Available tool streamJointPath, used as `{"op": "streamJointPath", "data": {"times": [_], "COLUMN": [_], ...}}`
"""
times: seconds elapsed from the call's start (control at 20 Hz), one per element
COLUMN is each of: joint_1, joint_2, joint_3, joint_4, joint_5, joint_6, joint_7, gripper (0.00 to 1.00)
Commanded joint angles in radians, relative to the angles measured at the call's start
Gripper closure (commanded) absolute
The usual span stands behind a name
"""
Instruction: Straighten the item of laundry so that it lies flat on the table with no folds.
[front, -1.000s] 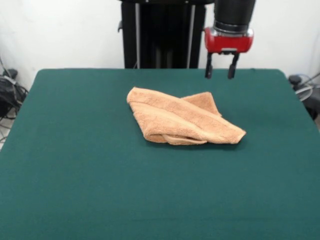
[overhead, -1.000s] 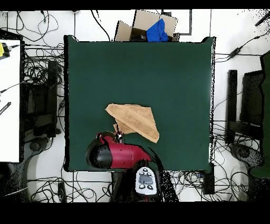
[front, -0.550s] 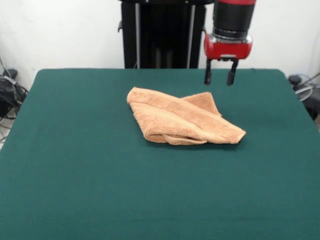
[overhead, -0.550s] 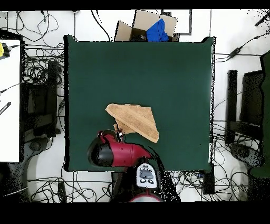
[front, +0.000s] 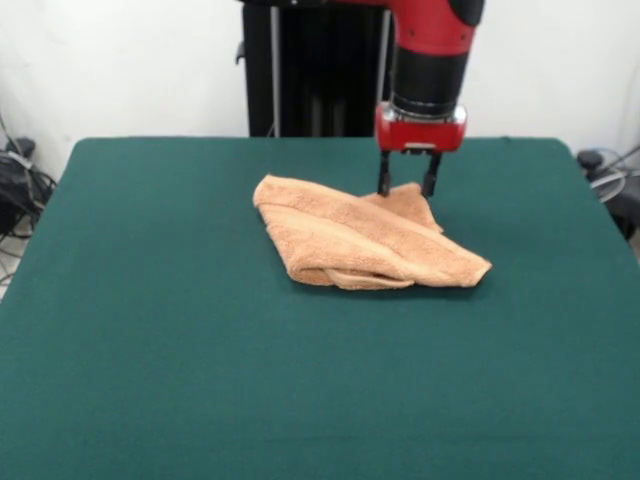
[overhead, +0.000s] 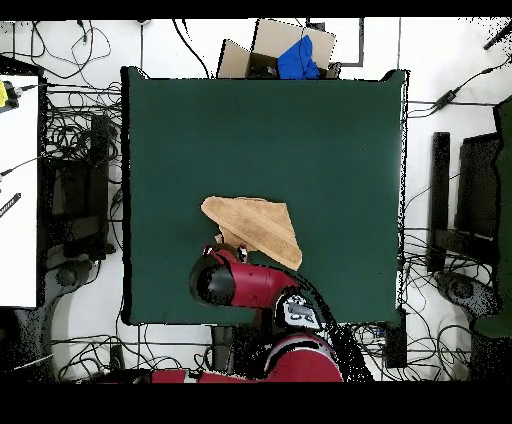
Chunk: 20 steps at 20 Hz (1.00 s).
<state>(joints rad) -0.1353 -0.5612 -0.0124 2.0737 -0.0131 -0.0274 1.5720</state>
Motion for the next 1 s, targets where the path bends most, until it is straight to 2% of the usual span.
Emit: {"op": "streamJointPath", "data": {"times": [0.05,1.0], "joint_1": [0.014,0.068], "joint_2": [0.071,0.076], "joint_3": [0.008,-0.002], "joint_4": [-0.084,-0.081], "joint_5": [-0.032,0.007], "joint_6": [-0.043,-0.049], "joint_7": [0.133,0.173], "gripper": [0.0,0.0]}}
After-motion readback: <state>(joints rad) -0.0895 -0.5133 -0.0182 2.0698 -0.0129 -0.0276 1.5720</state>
